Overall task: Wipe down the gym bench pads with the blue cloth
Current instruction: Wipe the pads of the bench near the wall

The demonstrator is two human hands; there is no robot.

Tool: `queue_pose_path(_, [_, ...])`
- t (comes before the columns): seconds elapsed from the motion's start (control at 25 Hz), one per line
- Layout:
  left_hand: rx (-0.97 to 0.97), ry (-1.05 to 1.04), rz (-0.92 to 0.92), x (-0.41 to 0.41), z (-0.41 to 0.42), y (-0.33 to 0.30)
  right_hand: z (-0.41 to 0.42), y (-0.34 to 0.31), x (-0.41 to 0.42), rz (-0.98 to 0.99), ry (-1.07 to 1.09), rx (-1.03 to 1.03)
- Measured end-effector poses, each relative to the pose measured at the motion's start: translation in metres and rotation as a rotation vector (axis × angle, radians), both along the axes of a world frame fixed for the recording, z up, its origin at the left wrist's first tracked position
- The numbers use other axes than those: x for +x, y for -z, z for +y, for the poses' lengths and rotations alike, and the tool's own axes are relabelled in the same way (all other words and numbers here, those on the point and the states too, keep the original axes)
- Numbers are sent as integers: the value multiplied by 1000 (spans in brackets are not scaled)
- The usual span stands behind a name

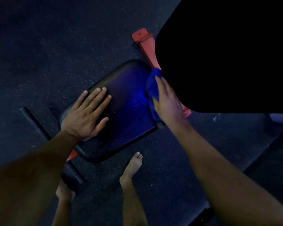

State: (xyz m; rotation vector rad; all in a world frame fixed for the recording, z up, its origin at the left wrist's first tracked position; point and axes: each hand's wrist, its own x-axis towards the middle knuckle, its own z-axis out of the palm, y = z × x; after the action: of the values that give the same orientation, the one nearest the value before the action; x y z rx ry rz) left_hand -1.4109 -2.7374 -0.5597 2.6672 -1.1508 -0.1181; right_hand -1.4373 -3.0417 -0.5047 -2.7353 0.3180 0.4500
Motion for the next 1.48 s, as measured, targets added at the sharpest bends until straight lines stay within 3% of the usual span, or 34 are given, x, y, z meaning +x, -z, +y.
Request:
queue_pose_path(0.2, [-14,5,-3,2,1,3,-14,-12,-74,84,167,2])
queue_pose_path(0.44, [-20,11,-9,2,3,5,44,4,75,-219,18,102])
queue_pose_path(0.56, [-33,2,-4,2,2,4,43,10,120,-175,-18,41])
queue_pose_path(0.8, [-32,0,20,1,7,8,17,7,-2,-199,19,-3])
queue_pose_path(1.16, [-102,-34,34,1,4,11,18,19,9,-250,1,-86])
queue_pose_path(1.32, [-110,-61,71,0,3,3,26,-5,42,-250,-196,105])
queue_pose_path(1.4, [-114,-160,74,-7,-4,-13,25,-20,91,-263,-284,191])
queue_pose_path(1.48, [-138,-478,132,-39,-14,-17,31,-29,145,-130,-365,185])
